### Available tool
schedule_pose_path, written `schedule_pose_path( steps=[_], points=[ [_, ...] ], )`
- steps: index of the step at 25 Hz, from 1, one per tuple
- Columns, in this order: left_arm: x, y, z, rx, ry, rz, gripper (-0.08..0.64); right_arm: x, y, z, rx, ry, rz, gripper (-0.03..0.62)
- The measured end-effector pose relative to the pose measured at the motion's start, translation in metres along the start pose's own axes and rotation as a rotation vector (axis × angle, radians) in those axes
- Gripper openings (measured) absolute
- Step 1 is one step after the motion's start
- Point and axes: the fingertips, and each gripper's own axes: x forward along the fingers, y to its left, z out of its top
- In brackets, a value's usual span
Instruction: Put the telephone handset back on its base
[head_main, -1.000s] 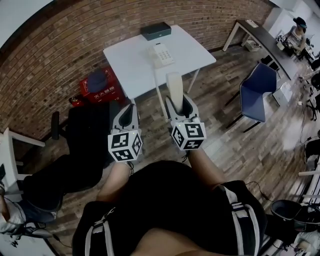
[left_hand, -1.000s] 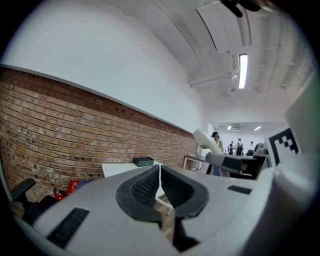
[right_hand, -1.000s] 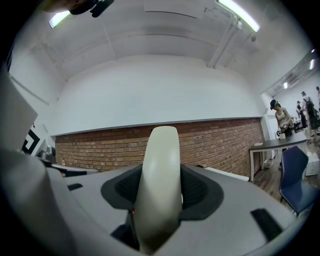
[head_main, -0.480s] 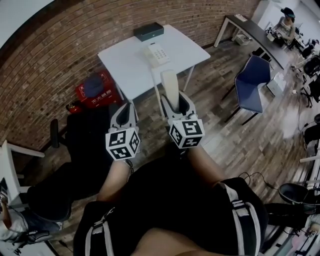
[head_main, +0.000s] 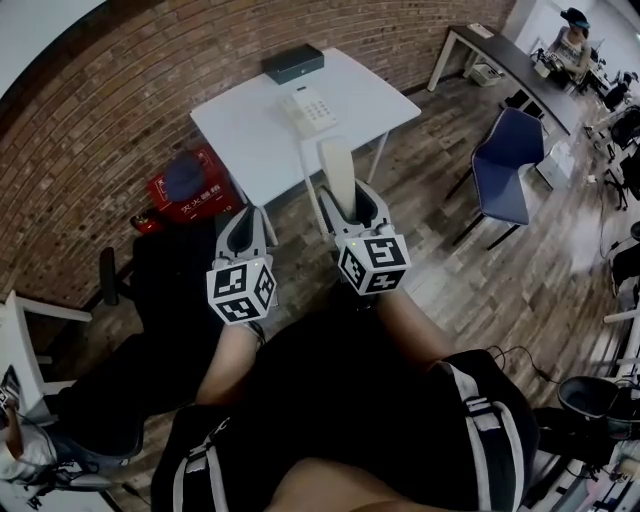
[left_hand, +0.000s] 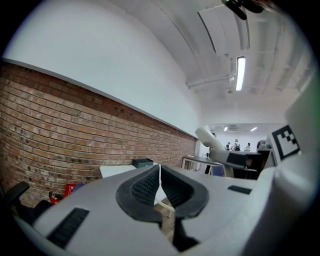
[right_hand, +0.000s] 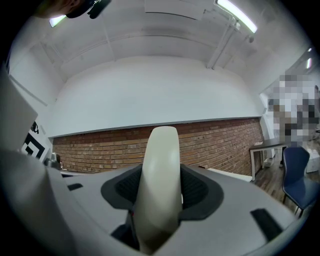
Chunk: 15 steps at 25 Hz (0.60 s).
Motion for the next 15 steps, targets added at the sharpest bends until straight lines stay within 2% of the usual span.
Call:
schedule_pose_path(
  steps=[5,15],
  points=[
    [0.032,0.004,0.0,0.011,0.011,0.012,0.009,0.026,-0.024,0.001,0.051,-0.001,0.007,0.201],
    [0.109,0.011,-0.008,0.024,0.053,0.015,0.009,0.091,-0.069,-0.013,0.083,0.027,0.016,0.202]
  ],
)
